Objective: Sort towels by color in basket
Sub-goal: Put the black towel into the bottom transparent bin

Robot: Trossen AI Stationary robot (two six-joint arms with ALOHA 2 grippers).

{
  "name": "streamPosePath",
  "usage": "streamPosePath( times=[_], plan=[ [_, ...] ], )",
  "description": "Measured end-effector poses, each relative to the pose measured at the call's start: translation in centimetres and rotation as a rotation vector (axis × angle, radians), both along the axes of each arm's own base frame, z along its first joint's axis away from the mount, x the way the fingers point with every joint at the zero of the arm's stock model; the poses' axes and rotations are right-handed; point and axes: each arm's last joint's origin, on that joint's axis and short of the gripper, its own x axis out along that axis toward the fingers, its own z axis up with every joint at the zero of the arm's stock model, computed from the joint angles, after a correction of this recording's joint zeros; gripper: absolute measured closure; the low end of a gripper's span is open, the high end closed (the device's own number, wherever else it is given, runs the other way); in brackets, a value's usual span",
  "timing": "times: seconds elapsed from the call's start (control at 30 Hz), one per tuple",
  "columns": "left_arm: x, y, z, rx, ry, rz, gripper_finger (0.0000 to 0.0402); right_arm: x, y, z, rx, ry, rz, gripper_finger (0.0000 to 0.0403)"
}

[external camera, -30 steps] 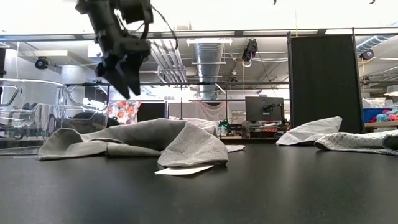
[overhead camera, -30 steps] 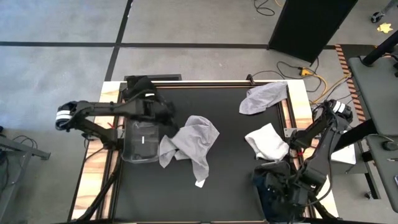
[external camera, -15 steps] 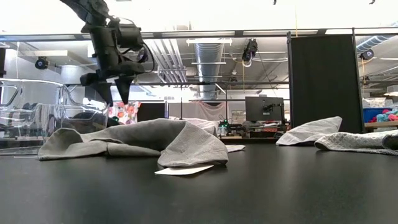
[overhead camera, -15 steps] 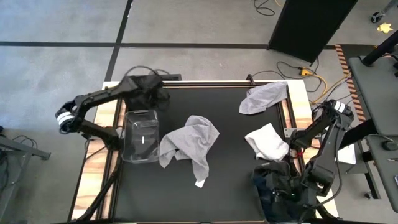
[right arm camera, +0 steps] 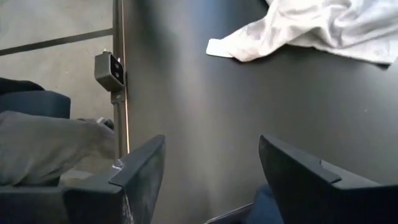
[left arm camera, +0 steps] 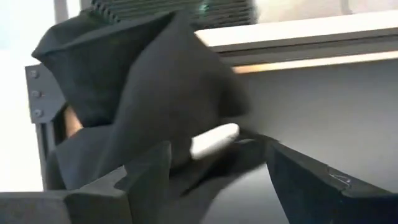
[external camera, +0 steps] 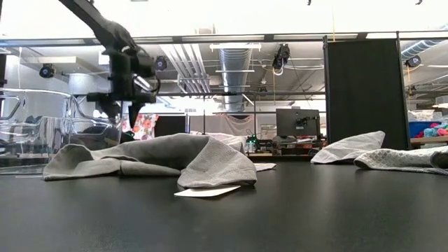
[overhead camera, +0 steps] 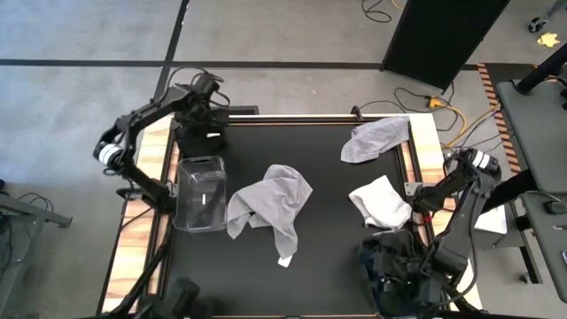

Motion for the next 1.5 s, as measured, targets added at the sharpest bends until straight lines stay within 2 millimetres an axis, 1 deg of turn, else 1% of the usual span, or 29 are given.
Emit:
streamPosePath(
  times=[0.17,0.27,0.4,0.5,0.57,0.63,0.7,0.77,0.87,0.9,0.93,1.03,1.1,1.2,1.33,1.43,1.5],
  plan=[
    [-0.8,2.9,-1.4,-0.019,0.084,0.068,0.0155,0.5,0.8,-1.0,0.019,0.002,-0.021,0.0145],
    [-0.5,4.1,-1.9,0.003,0.168,0.07,0.0155,0.7,1.1,-1.1,0.017,0.005,-0.021,0.0141],
    [-0.2,5.0,-3.7,-0.047,0.238,0.054,0.0155,0.9,1.1,-1.0,0.018,0.002,-0.026,0.0135],
    [-0.1,5.2,-5.7,-0.135,0.29,0.031,0.0157,1.0,1.0,-1.0,0.004,0.001,-0.015,0.0131],
    [-0.1,5.3,-6.8,-0.185,0.319,0.015,0.0165,1.0,0.9,-0.8,-0.005,-0.001,-0.004,0.0131],
    [-0.1,5.2,-7.8,-0.225,0.343,-0.002,0.0186,1.1,0.8,-0.7,-0.01,-0.002,0.003,0.0134],
    [-0.1,4.9,-8.7,-0.258,0.362,-0.014,0.0221,1.1,0.7,-0.6,-0.018,-0.003,0.012,0.0138],
    [0.0,4.6,-9.2,-0.276,0.373,-0.023,0.0269,1.1,0.6,-0.5,-0.022,-0.005,0.016,0.0143],
    [0.4,3.9,-9.3,-0.281,0.382,-0.053,0.0355,1.1,0.5,-0.5,-0.02,-0.006,0.014,0.0151],
    [0.6,3.7,-9.2,-0.279,0.383,-0.064,0.0377,1.1,0.5,-0.5,-0.02,-0.006,0.015,0.0154],
    [0.8,3.4,-8.9,-0.27,0.381,-0.076,0.0389,1.1,0.6,-0.5,-0.02,-0.006,0.015,0.0156],
    [1.8,2.5,-7.5,-0.223,0.366,-0.126,0.0386,1.2,0.5,-0.5,-0.031,-0.011,0.017,0.0163],
    [2.6,1.6,-6.3,-0.182,0.348,-0.165,0.0391,1.3,0.4,-0.4,-0.058,-0.033,0.014,0.0166],
    [4.4,0.4,-3.5,-0.097,0.26,-0.252,0.0399,1.6,0.1,-0.3,-0.116,-0.073,0.009,0.0169],
    [7.2,-2.1,0.5,0.046,0.101,-0.394,0.0399,2.3,-0.5,-0.2,-0.195,-0.114,-0.009,0.017],
    [9.5,-4.6,3.6,0.155,-0.053,-0.542,0.04,3.0,-1.1,-0.2,-0.275,-0.154,-0.035,0.0165],
    [11.1,-6.8,5.2,0.22,-0.159,-0.677,0.0401,3.4,-1.6,-0.3,-0.328,-0.178,-0.058,0.0162]
  ],
)
